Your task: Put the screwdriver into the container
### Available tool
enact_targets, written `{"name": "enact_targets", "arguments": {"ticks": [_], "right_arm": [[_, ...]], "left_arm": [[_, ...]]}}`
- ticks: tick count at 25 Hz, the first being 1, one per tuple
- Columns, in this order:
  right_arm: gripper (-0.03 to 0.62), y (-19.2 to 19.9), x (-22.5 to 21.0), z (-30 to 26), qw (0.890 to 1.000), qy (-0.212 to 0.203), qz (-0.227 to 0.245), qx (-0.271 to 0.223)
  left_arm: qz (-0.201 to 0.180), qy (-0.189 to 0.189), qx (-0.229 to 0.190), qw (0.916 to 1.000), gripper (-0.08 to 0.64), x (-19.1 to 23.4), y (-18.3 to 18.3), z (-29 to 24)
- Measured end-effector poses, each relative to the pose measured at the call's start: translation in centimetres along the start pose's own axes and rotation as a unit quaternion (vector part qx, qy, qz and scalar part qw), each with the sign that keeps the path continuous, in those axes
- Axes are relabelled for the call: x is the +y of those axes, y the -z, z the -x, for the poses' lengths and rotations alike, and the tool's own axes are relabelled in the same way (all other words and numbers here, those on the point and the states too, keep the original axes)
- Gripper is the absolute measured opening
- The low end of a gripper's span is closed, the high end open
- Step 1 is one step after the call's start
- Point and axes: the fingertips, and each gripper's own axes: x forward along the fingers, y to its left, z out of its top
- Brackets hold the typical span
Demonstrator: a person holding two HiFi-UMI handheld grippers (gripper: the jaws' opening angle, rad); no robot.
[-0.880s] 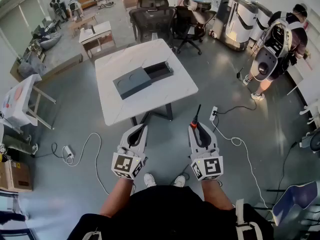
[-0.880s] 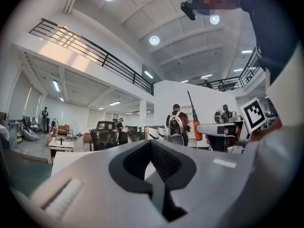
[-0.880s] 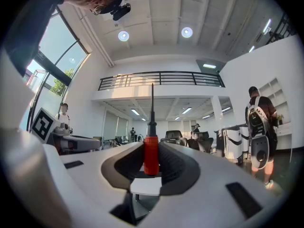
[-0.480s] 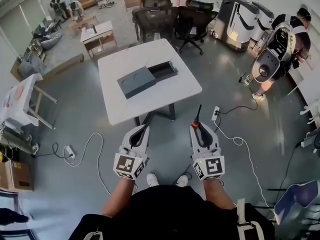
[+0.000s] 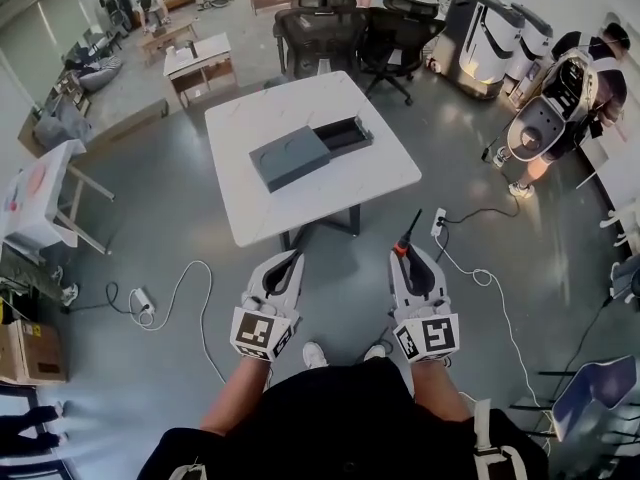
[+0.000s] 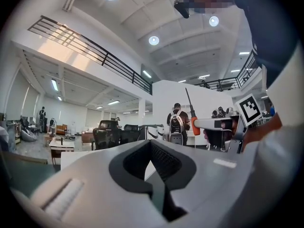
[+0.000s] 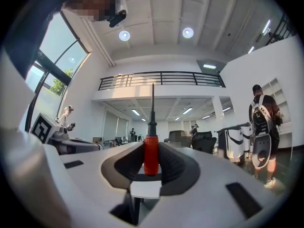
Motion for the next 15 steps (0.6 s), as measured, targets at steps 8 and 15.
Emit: {"name": "enact_targets", "arguments": {"ticks": [8, 15], "right_arm": [[0.097, 1.2, 1.1, -1.4, 1.000, 0.004, 0.003, 0.022], [0.097, 1.2, 0.3, -2.7, 1.000, 0.002, 0.005, 0.021]], "left_arm": [[0.012, -0.008, 0.012, 0.9998, 0.009, 2.6, 1.4, 0.5], [0.012, -0.005, 0.008, 0.9999, 0.009, 3.1, 1.1, -1.3]]}}
